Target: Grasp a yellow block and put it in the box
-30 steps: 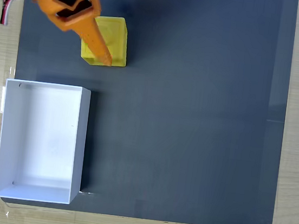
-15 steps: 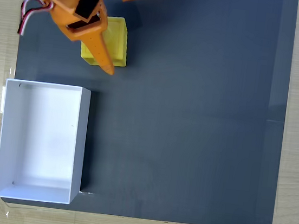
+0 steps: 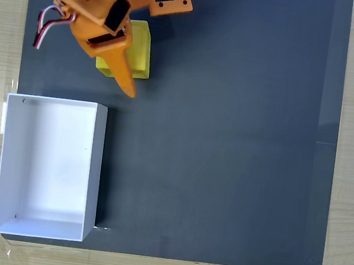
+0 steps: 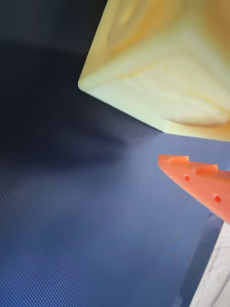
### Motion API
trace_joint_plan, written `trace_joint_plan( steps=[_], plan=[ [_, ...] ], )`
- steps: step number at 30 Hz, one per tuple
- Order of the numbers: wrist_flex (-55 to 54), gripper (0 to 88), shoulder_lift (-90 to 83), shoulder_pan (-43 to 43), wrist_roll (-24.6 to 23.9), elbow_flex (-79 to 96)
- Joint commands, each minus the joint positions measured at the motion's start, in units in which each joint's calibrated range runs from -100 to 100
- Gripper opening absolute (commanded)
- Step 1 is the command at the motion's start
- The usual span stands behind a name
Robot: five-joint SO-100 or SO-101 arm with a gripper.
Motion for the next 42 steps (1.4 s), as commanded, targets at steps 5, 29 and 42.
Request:
trace_joint_plan(
  steps=[5, 29, 42],
  plan=[
    [0.2, 35.1, -0.4, -1.5, -1.6, 0.2],
    [0.1, 31.5, -10.9, -13.2, -3.8, 0.1],
    [-31.3, 31.4, -24.3, -23.8, -13.6, -0.6]
  ],
)
